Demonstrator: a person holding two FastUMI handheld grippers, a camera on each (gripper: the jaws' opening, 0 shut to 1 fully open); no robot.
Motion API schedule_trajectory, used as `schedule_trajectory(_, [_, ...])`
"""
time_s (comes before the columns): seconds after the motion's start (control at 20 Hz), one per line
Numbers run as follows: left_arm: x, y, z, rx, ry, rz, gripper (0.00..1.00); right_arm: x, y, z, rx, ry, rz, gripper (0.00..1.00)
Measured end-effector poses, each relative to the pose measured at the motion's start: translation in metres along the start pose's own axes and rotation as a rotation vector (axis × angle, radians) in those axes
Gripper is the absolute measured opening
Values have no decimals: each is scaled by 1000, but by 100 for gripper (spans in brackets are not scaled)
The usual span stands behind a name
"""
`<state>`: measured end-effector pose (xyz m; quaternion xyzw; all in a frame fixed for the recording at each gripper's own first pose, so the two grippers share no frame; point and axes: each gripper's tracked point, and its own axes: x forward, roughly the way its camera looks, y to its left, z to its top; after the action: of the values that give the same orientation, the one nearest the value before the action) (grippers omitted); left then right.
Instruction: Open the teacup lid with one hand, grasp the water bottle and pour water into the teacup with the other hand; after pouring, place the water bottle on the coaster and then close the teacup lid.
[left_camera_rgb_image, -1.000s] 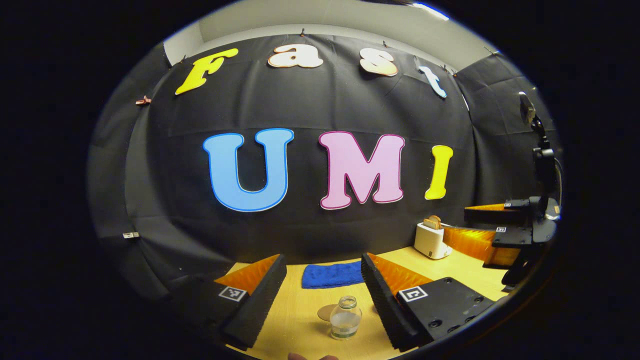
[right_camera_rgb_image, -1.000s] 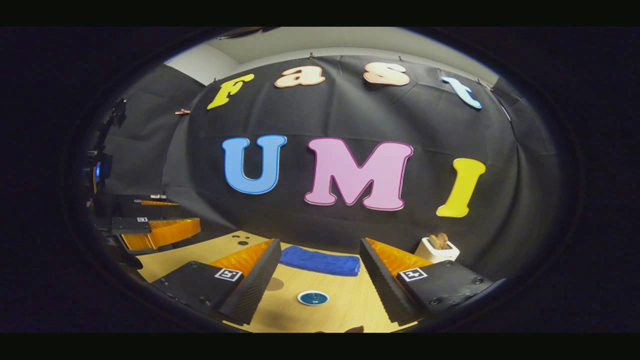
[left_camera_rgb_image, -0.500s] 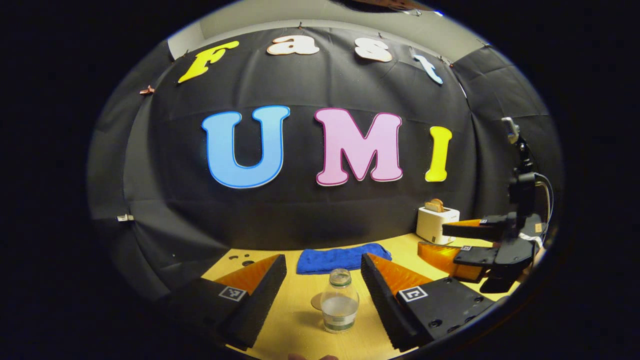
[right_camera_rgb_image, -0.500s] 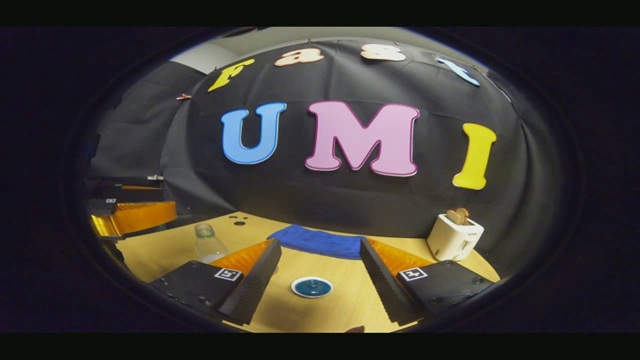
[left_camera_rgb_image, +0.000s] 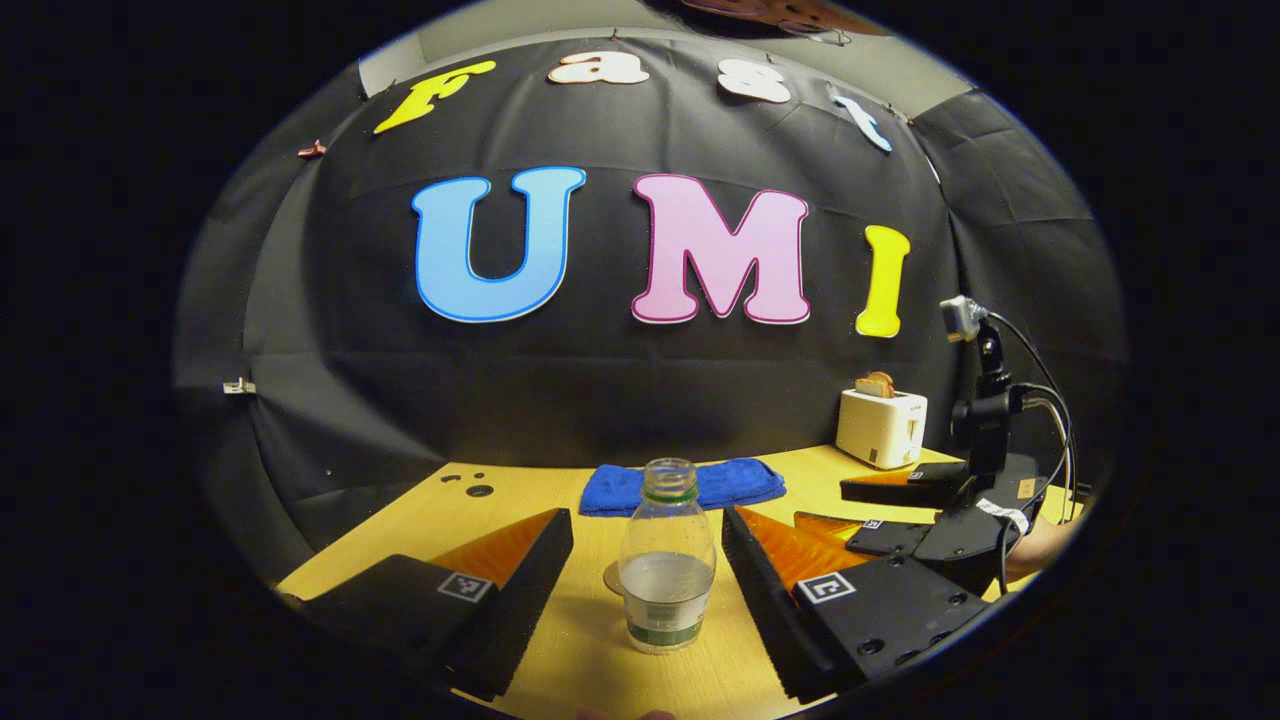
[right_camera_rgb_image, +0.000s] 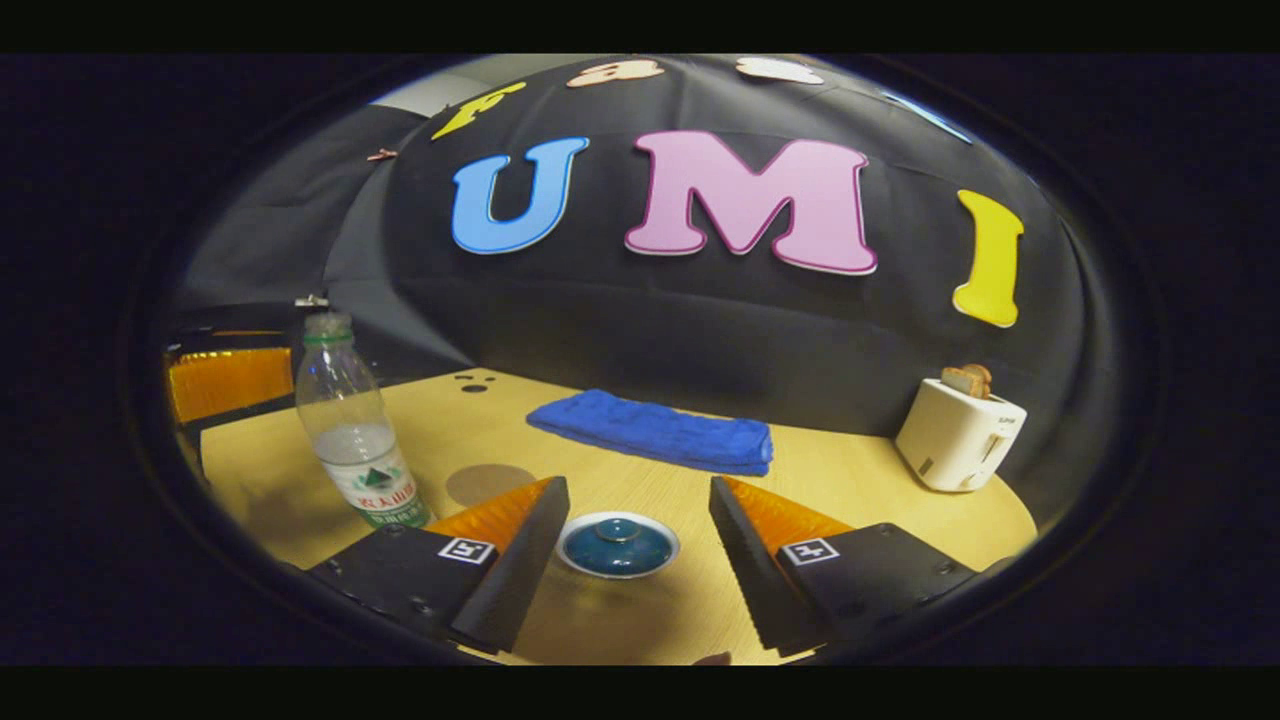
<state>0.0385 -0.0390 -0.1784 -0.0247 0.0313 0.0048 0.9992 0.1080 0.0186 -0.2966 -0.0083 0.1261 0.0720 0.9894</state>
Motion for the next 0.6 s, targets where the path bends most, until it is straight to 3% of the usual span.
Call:
schedule_trajectory(0.2, [8,0,-16,-9,-2,-18,95,17,3,-26,26,55,25,67])
schedule_trajectory(0.4, [14,-2,-28,-7,21,-32,95,23,10,-37,56,84,53,60])
schedule_trajectory(0.45, [15,-3,-31,-2,25,-36,95,22,11,-35,61,77,57,48])
schedule_trajectory(0.55, [17,-5,-37,0,34,-44,95,23,13,-33,78,74,68,50])
schedule_trajectory(0.6, [18,-6,-40,-7,40,-49,95,24,13,-34,86,75,70,33])
